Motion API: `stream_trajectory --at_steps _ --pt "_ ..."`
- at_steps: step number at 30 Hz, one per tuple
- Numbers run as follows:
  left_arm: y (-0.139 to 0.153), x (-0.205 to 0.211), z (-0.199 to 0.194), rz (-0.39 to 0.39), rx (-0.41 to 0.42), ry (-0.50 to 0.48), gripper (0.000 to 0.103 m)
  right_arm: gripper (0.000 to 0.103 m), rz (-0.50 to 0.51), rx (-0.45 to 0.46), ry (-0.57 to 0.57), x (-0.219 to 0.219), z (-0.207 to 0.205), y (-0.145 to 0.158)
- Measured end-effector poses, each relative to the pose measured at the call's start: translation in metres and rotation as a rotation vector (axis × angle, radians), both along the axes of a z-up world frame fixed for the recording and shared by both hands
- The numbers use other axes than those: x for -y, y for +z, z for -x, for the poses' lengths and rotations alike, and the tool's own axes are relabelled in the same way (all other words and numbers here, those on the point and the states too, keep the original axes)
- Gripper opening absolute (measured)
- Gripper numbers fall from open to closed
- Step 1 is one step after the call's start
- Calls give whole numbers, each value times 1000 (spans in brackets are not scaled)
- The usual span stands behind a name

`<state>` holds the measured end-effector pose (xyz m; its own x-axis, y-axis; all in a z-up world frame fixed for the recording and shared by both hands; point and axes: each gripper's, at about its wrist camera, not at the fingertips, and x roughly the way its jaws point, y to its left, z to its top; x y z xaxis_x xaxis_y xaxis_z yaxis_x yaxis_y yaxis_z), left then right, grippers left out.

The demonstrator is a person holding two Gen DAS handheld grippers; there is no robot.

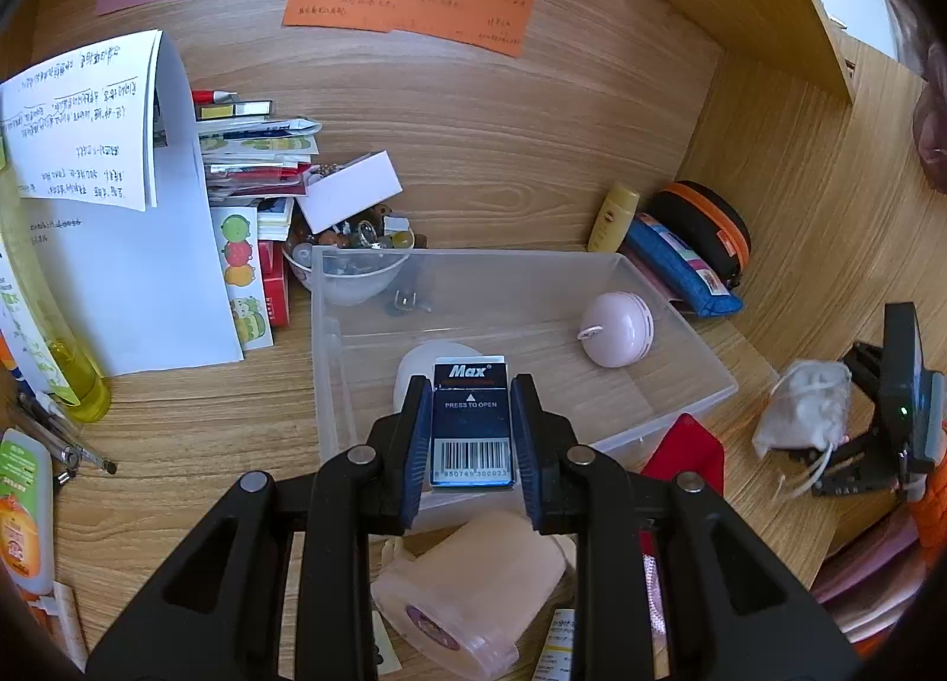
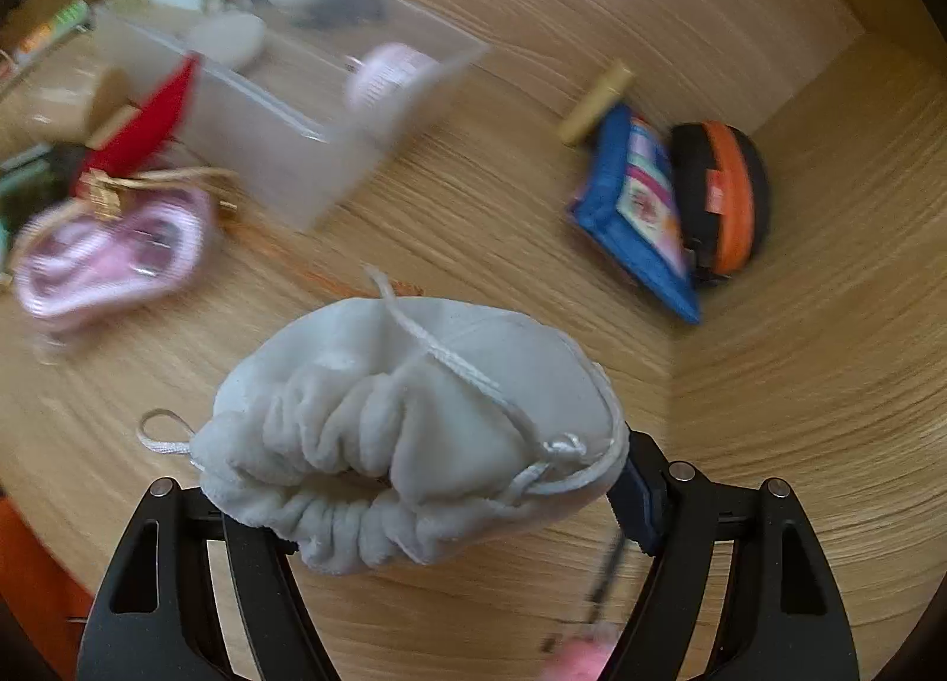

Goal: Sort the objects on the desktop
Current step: 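Carry the card box with left tool while right tool carries white pouch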

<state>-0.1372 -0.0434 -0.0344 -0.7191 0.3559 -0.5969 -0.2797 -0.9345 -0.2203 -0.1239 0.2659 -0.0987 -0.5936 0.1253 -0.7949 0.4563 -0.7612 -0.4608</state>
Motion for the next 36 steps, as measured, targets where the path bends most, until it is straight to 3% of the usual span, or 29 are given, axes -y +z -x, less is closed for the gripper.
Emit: stream_trajectory --at_steps 4,7,15,21,36 --pt "1 1 0 -9 -2 3 26 74 -32 -81 -57 -7 18 9" --pt "4 2 0 -6 -8 8 26 74 3 -167 -77 -6 28 24" --pt "9 4 8 -12 1 0 26 74 134 -285 13 28 39 64" --pt "1 2 24 4 55 -21 26 74 196 -275 96 61 43 74" --pt "-18 -20 59 123 139 -44 26 74 247 -94 215 127 79 31"
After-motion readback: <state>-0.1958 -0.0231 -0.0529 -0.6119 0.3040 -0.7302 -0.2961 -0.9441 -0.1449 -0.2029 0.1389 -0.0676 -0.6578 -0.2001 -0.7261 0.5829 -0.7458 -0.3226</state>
